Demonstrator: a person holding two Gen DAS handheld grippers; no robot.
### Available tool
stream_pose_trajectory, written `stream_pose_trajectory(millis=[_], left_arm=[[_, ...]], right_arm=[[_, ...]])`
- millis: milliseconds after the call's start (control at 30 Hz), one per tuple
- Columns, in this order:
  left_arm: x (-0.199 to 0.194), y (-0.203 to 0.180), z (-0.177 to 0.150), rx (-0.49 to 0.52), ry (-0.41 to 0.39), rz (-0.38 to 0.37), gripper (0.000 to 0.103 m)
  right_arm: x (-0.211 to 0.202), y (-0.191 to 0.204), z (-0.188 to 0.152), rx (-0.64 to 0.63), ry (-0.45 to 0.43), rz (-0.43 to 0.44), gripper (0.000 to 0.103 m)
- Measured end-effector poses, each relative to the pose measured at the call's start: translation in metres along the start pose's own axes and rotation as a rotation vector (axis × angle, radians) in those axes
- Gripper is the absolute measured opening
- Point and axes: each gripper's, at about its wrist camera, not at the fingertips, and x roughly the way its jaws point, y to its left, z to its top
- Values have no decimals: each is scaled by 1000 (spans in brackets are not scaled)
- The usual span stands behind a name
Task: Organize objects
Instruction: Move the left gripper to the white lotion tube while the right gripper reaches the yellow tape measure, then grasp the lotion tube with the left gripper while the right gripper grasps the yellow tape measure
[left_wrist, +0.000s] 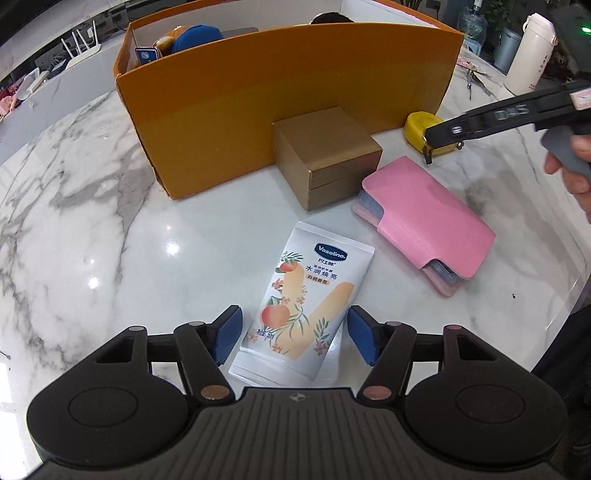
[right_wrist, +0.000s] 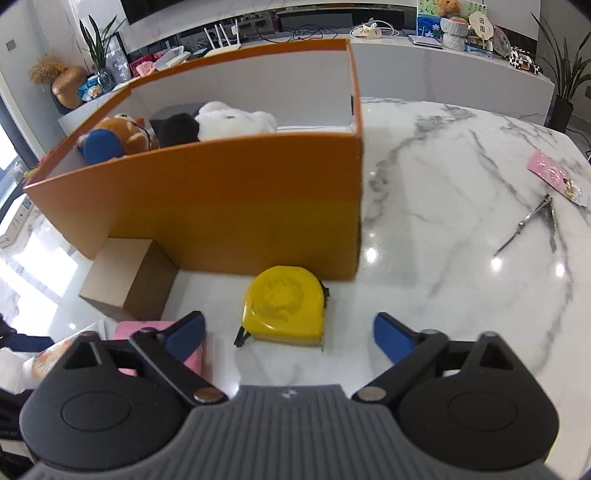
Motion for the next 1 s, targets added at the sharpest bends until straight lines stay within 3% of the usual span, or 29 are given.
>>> stream_pose_trajectory(millis=[67, 233, 300, 433, 767, 1000], left_arm=[[-1, -1, 0, 6, 0, -2, 67], [-2, 1, -1, -9, -3, 0, 58], [-2, 0, -1, -18, -6, 5, 57], [-2, -3, -1, -25, -11, 25, 56], [-16, 0, 4, -77, -39, 16, 55], [-26, -2, 7, -95, -76, 14, 54]], right_arm=[[8, 3, 1, 1, 15, -7, 78], [16, 17, 0, -76, 2, -69, 72], [17, 22, 0, -107, -14, -100, 58], [15, 22, -1, -98, -15, -107, 58], [-15, 4, 1, -17, -29, 2, 58], [-27, 1, 0, -8, -47, 12, 58]])
